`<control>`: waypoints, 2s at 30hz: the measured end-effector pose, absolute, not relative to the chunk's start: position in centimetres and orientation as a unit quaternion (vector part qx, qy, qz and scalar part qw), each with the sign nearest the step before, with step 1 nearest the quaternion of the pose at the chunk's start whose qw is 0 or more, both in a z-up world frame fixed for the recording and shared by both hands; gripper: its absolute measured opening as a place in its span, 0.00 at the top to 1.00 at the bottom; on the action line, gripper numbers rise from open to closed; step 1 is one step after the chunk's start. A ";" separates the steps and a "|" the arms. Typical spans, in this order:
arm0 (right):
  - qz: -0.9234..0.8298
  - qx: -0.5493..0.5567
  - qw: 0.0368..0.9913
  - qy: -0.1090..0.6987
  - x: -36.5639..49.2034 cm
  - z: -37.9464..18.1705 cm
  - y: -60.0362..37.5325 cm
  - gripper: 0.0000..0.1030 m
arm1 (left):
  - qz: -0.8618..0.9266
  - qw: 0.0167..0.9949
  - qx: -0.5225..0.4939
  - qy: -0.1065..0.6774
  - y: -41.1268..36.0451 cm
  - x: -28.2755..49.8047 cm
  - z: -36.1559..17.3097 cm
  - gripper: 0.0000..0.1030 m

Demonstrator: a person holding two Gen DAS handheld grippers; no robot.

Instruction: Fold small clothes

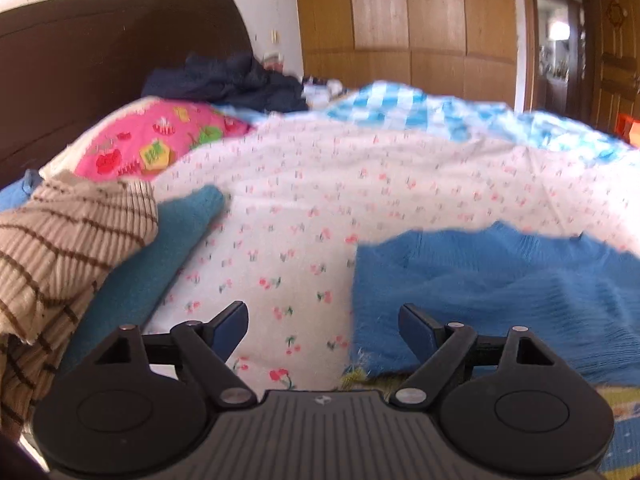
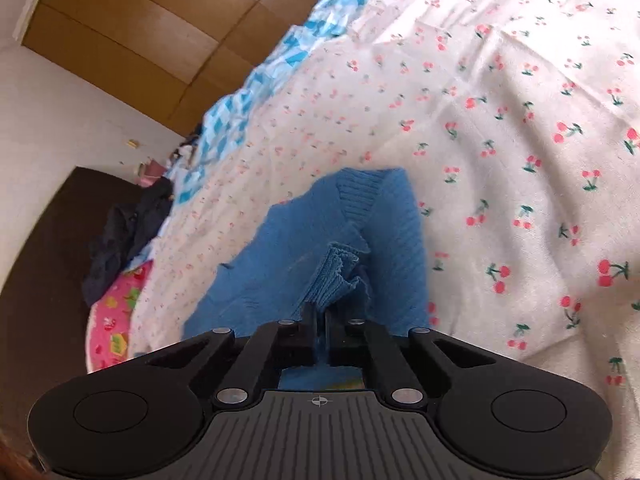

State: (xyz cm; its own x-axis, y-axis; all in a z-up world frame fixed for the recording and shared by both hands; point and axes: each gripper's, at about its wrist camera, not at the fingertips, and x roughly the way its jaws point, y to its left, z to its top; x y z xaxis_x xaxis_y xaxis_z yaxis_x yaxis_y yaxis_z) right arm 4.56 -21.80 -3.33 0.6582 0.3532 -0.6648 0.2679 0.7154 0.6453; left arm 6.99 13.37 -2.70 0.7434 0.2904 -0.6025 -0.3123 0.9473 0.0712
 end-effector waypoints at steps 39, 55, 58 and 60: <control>0.287 -0.005 0.852 0.438 14.3 1.9 0.9 0.85 | 0.146 0.910 -0.103 0.373 16.5 7.7 -3.4 0.15; 0.358 -0.059 0.786 0.501 17.9 -1.0 5.1 0.82 | 0.148 0.908 -0.139 0.367 17.9 7.6 -3.2 0.15; 0.348 -0.039 0.796 0.494 17.7 -0.2 4.6 0.94 | 0.149 0.909 -0.136 0.365 17.8 7.5 -3.1 0.15; 0.340 -0.011 0.809 0.479 17.5 0.6 3.4 0.95 | 0.150 0.910 -0.139 0.361 17.9 7.4 -3.0 0.15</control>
State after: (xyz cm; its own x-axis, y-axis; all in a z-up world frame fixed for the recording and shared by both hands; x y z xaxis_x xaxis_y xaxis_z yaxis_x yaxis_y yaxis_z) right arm 17.53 3.44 0.60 0.3098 0.5405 -0.7822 -0.5615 0.7679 0.3083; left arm 7.44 17.90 -3.04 0.6951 0.1719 -0.6981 -0.3724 0.9166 -0.1452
